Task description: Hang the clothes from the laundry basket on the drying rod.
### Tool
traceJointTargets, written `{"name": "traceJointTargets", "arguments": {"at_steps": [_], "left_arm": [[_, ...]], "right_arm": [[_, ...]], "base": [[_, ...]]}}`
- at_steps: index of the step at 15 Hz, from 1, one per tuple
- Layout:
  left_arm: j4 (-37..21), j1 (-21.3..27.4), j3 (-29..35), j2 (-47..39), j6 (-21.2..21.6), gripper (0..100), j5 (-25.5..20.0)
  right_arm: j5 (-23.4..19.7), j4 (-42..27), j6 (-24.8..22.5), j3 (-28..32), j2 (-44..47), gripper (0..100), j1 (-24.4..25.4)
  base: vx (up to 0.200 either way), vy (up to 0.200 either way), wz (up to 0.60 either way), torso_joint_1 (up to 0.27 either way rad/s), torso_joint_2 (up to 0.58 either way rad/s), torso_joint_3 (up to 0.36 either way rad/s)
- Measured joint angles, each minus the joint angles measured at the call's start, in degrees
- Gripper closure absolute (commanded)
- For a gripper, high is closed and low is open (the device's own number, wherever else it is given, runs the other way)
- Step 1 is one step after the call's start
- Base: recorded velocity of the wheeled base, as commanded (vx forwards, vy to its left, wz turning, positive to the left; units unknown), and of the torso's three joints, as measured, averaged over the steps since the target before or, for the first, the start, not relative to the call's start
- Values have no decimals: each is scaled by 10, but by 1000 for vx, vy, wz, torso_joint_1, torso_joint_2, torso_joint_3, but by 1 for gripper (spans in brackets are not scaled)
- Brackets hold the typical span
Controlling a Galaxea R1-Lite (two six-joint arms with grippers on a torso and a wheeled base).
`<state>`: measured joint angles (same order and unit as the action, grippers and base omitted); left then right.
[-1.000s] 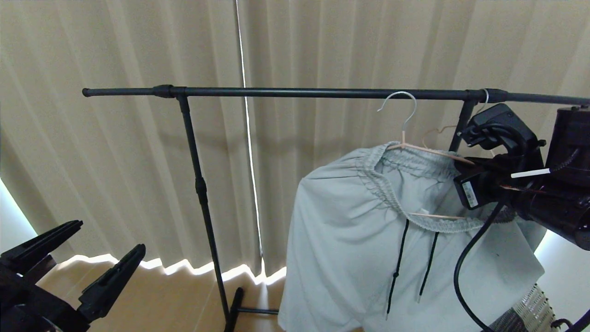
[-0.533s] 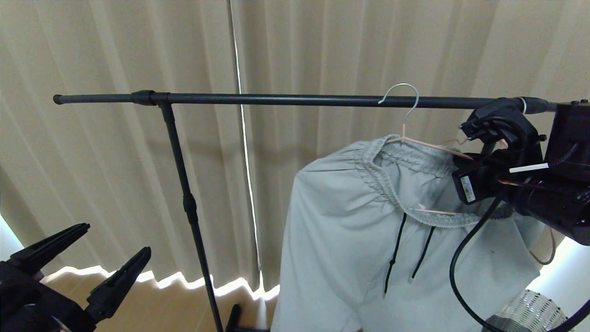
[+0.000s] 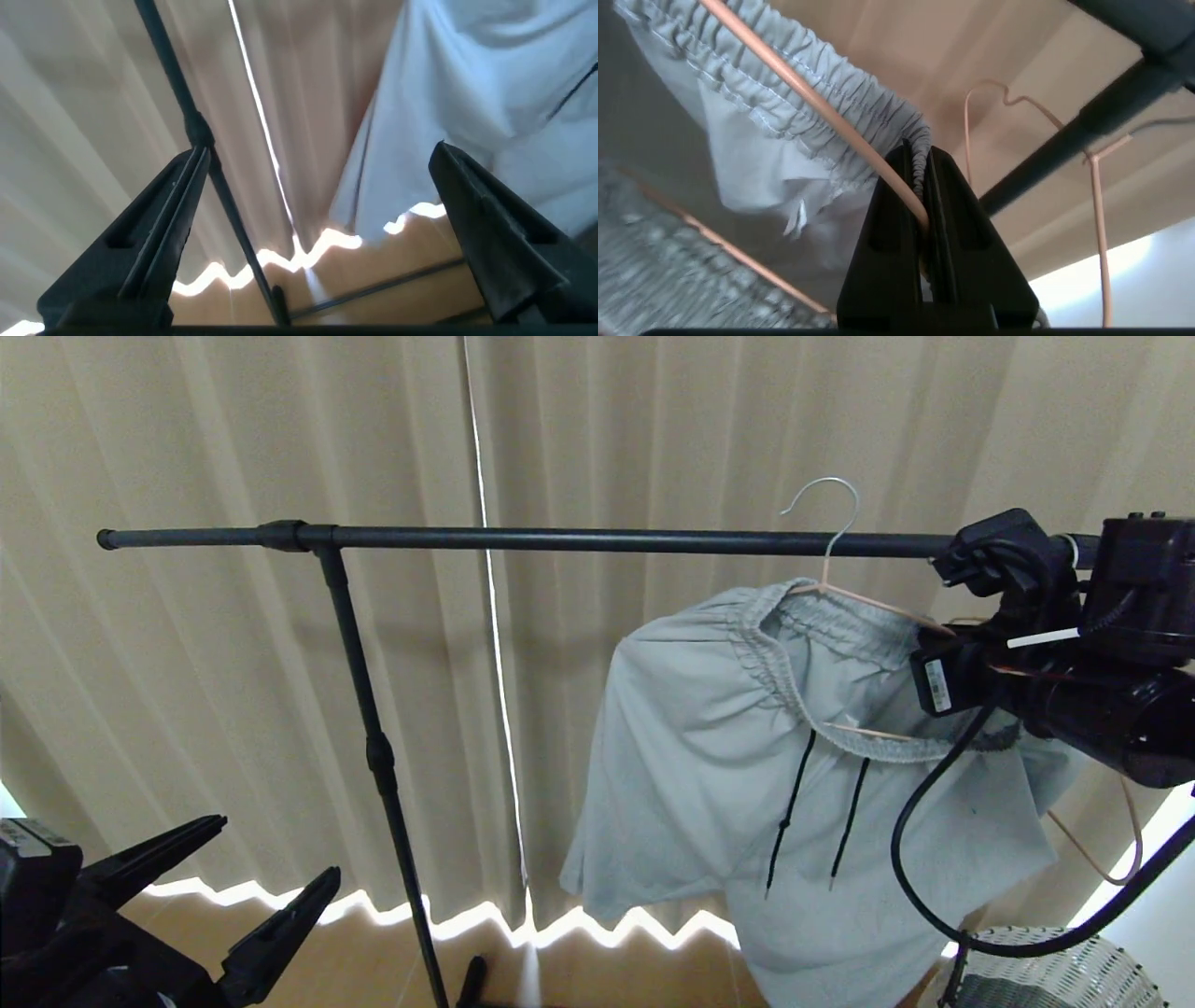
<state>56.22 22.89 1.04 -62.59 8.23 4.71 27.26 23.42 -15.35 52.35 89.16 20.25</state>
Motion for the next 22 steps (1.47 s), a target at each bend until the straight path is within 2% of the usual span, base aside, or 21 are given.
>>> {"name": "traceJointTargets", "arguments": {"at_steps": [7,11,19,22], "left_arm": [[0,1,2,-2,-1,0,0],[0,1,1,-2,0,0,0],[0,1,1,-2,-1,0,0],[0,1,1,-2,-1,0,0]], "right_arm": [[69,1,4,100,104,100,-36],[109,1,3,120,138,100,-39],[118,-5,0,124,161,100,-16],[118,-8,-17,132,164,100,-3]], "base": [[0,0,0,0,0,0],[0,0,0,0,0,0],[0,0,0,0,0,0],[0,0,0,0,0,0]]}}
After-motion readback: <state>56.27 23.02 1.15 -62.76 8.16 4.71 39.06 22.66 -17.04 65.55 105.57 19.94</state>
